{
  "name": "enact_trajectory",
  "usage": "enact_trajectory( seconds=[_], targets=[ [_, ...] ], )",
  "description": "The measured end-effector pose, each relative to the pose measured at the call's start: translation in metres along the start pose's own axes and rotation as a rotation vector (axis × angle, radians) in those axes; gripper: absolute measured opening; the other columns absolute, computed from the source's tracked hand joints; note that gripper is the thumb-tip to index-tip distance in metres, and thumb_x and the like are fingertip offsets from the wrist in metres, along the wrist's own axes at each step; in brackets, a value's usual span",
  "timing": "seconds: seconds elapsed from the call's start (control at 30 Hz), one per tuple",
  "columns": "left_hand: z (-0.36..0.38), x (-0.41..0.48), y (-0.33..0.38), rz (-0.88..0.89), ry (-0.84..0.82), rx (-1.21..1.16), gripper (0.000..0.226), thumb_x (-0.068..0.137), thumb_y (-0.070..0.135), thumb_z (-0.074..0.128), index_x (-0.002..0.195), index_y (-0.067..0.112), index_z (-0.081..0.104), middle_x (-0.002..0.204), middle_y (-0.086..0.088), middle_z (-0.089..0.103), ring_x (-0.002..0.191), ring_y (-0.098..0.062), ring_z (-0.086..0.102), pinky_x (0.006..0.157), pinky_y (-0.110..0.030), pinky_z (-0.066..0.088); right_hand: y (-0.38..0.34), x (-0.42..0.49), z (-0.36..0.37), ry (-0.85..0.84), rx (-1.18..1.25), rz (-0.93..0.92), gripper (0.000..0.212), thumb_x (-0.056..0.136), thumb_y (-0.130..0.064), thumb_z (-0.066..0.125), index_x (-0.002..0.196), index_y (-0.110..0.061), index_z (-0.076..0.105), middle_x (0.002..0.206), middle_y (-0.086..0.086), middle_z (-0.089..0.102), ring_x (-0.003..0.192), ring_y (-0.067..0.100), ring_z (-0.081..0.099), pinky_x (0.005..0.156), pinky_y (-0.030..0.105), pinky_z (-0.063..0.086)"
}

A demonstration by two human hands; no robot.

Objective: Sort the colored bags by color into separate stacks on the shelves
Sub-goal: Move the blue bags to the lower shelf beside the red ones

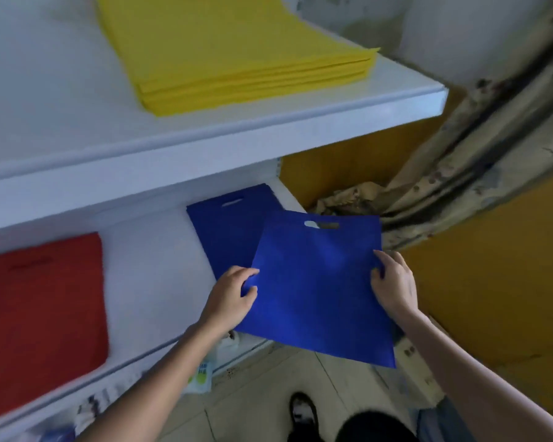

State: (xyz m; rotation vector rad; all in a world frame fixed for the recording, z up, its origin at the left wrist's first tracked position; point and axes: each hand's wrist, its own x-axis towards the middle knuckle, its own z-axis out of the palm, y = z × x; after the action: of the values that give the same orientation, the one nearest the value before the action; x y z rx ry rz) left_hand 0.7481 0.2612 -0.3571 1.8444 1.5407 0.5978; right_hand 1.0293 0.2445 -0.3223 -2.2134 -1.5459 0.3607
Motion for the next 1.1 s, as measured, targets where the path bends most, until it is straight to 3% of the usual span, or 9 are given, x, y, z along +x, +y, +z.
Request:
enact_trajectory(
  seconds=[0.23, 0.4, 0.53, 0.67, 0.83, 0.97, 1.1],
  targets=[
    [0.03, 0.03, -0.035, -0.263, 0.292, 0.05, 0.037, 0.091, 0.012, 0.051, 0.128, 0.014, 0.053, 0.125, -0.001, 0.053, 0.116, -0.016, 0.046, 0.094, -0.014, 0.03, -0.026, 0.13, 0.087, -0.225, 0.052, -0.339, 0.034, 0.097, -0.006, 0.04, 0.13, -0.002, 0.049, 0.136, 0.012, 0.041, 0.12, 0.027, 0.046, 0.098, 0.029, 0.038],
    [0.042, 0.052, -0.049, -0.349, 0.464, 0.083, 0.038, 0.091, 0.009, 0.05, 0.129, 0.012, 0.052, 0.127, -0.004, 0.053, 0.116, -0.018, 0.045, 0.094, -0.016, 0.031, -0.037, 0.177, 0.133, -0.25, 0.015, -0.601, 0.039, 0.096, -0.008, 0.043, 0.134, 0.002, 0.044, 0.141, 0.013, 0.035, 0.121, 0.029, 0.044, 0.099, 0.032, 0.039],
    [0.046, 0.066, -0.062, -0.416, 0.533, 0.085, 0.039, 0.091, 0.009, 0.048, 0.131, 0.012, 0.05, 0.13, -0.004, 0.052, 0.119, -0.019, 0.044, 0.097, -0.021, 0.034, -0.05, 0.192, 0.161, -0.258, -0.006, -0.693, 0.046, 0.093, -0.008, 0.049, 0.137, 0.002, 0.039, 0.144, 0.015, 0.032, 0.126, 0.029, 0.042, 0.101, 0.032, 0.039],
    [0.054, 0.071, -0.073, -0.507, 0.475, 0.143, 0.042, 0.091, 0.012, 0.049, 0.134, 0.013, 0.046, 0.135, -0.006, 0.047, 0.122, -0.022, 0.041, 0.101, -0.026, 0.035, -0.053, 0.204, 0.182, -0.269, -0.236, -0.75, 0.051, 0.095, -0.02, 0.047, 0.141, -0.003, 0.034, 0.147, 0.013, 0.029, 0.133, 0.028, 0.031, 0.105, 0.036, 0.035],
    [0.058, 0.076, -0.074, -0.589, 0.338, 0.2, 0.048, 0.093, 0.015, 0.047, 0.14, 0.016, 0.037, 0.141, -0.007, 0.034, 0.125, -0.025, 0.036, 0.105, -0.029, 0.034, -0.053, 0.198, 0.19, -0.317, -0.418, -0.62, 0.048, 0.1, -0.032, 0.034, 0.144, -0.014, 0.028, 0.141, 0.015, 0.034, 0.127, 0.033, 0.033, 0.1, 0.041, 0.035],
    [0.048, 0.078, -0.073, -0.561, 0.319, 0.161, 0.052, 0.093, 0.014, 0.048, 0.142, 0.014, 0.031, 0.14, -0.01, 0.036, 0.124, -0.025, 0.041, 0.105, -0.03, 0.035, -0.059, 0.196, 0.184, -0.328, -0.301, -0.591, 0.051, 0.099, -0.031, 0.037, 0.145, -0.011, 0.027, 0.145, 0.017, 0.03, 0.13, 0.034, 0.029, 0.102, 0.043, 0.034],
    [0.025, 0.053, -0.059, -0.542, 0.37, 0.124, 0.048, 0.093, 0.016, 0.05, 0.139, 0.013, 0.038, 0.137, -0.011, 0.039, 0.12, -0.025, 0.046, 0.102, -0.03, 0.04, -0.079, 0.168, 0.163, -0.334, -0.085, -0.765, 0.045, 0.095, -0.018, 0.046, 0.138, -0.006, 0.039, 0.139, 0.016, 0.041, 0.127, 0.031, 0.036, 0.102, 0.042, 0.038]
  ],
)
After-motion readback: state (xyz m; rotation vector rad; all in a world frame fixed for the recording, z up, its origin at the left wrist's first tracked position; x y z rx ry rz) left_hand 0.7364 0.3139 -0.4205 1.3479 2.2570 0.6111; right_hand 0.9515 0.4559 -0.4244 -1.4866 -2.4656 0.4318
